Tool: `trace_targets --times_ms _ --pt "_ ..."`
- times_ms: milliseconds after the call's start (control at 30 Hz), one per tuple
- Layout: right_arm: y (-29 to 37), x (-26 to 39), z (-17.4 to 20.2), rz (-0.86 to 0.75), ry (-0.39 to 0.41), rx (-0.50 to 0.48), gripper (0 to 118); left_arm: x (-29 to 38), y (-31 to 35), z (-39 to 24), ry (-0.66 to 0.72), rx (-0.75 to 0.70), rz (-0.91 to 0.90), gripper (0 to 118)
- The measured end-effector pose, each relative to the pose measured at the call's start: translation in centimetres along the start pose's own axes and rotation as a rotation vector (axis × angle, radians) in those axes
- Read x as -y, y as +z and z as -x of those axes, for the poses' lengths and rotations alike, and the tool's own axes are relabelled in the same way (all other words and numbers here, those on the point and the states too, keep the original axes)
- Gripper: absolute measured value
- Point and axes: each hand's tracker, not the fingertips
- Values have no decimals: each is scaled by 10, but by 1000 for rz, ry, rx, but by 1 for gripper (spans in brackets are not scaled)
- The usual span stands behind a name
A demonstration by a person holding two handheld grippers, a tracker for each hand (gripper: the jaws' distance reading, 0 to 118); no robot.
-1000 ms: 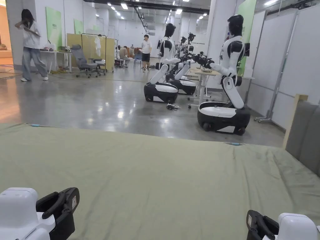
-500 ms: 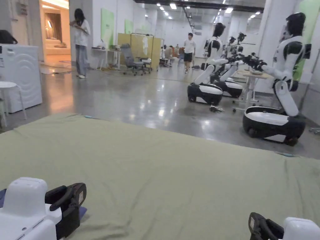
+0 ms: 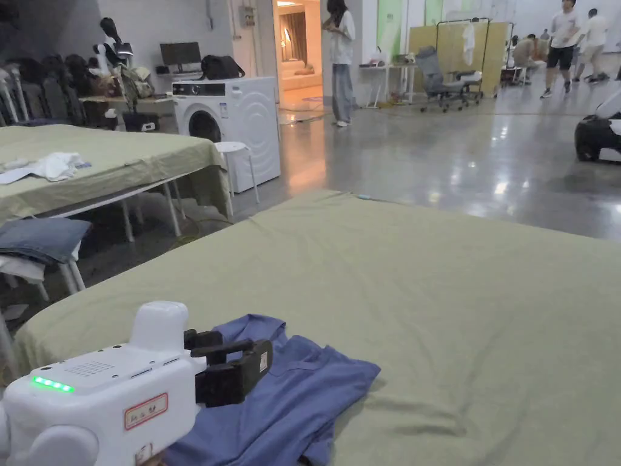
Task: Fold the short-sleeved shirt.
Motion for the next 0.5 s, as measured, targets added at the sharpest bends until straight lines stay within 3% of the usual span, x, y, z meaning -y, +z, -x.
trace_targets --times_ms 100,300,500 --pt "2 9 -4 34 -8 13 0 7 -50 21 51 21 94 71" --pt "9 16 -19 102 12 97 0 23 -150 49 -48 -80 371 71" --pt "7 26 -37 165 -48 161 0 46 -204 67 -25 -93 541 72"
